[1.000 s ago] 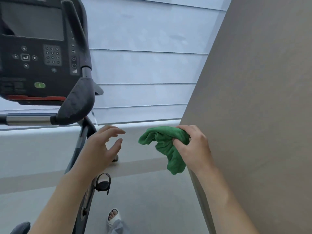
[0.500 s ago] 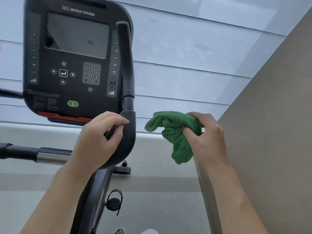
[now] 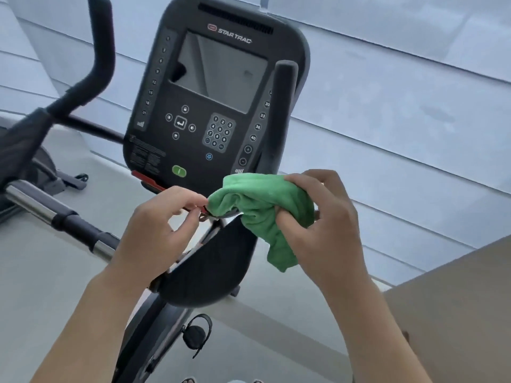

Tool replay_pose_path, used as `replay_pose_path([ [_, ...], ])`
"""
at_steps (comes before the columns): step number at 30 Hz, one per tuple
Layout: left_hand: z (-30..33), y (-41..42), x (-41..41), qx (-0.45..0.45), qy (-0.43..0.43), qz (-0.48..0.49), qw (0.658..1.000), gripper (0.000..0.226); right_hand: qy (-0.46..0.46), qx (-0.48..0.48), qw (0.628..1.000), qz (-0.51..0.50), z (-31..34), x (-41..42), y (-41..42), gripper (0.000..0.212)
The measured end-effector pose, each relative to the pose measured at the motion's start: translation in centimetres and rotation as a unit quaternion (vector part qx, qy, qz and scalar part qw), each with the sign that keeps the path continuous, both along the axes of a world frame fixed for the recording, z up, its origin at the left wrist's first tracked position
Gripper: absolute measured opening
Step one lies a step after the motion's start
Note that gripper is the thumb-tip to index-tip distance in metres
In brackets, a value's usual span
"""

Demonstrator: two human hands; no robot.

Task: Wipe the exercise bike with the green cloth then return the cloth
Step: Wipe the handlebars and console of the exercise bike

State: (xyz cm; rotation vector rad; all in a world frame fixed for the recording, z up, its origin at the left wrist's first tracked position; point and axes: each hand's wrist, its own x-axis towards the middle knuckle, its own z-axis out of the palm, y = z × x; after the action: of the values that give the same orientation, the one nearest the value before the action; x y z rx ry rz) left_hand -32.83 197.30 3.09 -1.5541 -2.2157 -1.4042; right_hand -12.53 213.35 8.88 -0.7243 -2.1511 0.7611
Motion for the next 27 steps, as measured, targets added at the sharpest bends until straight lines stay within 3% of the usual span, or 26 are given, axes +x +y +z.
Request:
replay_pose_path([
  [5, -0.3, -1.8, 2.1, -0.022, -0.005, 0.102, 0.995, 0.020, -0.114, 0.052, 0.983, 0.133, -2.7, -2.0, 0.7, 0.048],
  [9, -1.7, -4.0, 3.8, -0.061, 0.007, 0.165, 0.984, 0.024, -0.124, 0.121, 0.968, 0.183, -4.3, -3.0, 0.5, 0.050],
  [14, -2.8, -6.8, 5.1, -0.104, 0.043, 0.215, 0.970, 0.019, -0.125, 0.129, 0.972, 0.154, -4.8, -4.5, -0.1, 0.040],
  [20, -3.3, -8.0, 3.9, -0.133, 0.024, 0.190, 0.973, 0.020, -0.093, 0.135, 0.979, 0.119, -5.2, -5.4, -1.0, 0.011],
  [27, -4.1, -9.7, 1.6, -0.130, -0.051, 0.104, 0.985, 0.014, -0.106, 0.147, 0.983, 0.026, -5.8, -5.5, -4.6, 0.016],
])
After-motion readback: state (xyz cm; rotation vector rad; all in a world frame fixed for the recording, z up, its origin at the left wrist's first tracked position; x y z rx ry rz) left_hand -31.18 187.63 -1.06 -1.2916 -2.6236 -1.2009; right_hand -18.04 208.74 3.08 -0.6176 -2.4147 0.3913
